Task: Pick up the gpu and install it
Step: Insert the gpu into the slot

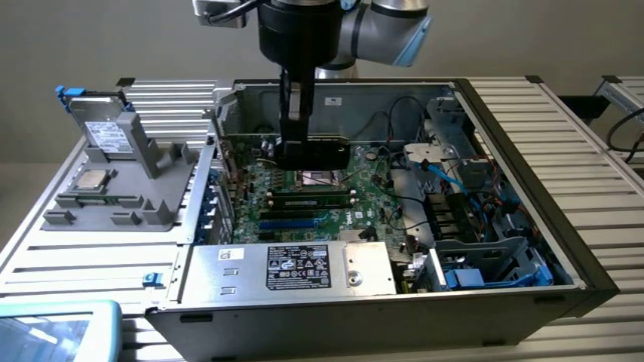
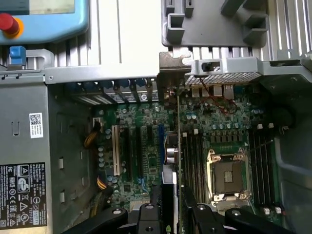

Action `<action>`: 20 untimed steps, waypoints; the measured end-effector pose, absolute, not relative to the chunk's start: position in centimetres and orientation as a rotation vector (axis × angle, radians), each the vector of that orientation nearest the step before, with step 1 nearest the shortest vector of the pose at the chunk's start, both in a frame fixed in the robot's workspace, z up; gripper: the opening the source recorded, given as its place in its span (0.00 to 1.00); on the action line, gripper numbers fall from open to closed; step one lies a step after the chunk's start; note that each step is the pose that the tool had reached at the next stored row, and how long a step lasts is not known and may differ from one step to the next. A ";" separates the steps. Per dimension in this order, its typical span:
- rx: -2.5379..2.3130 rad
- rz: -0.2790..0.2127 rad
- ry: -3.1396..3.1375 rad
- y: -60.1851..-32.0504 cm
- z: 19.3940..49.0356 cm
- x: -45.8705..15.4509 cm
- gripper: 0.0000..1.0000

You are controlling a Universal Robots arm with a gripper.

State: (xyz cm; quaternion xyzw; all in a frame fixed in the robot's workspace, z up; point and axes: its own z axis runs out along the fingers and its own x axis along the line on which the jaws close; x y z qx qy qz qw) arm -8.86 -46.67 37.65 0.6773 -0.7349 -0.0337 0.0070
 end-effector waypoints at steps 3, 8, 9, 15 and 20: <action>2.118 -0.105 -2.299 -47.1 37.1 -8.7 0.28; 2.118 -0.105 -2.299 -47.9 36.2 -8.2 0.28; 2.118 -0.106 -2.299 -48.1 36.0 -8.2 0.28; 2.119 -0.109 -2.300 -48.2 34.9 -8.1 0.28; 2.121 -0.114 -2.302 -48.0 34.0 -8.1 0.28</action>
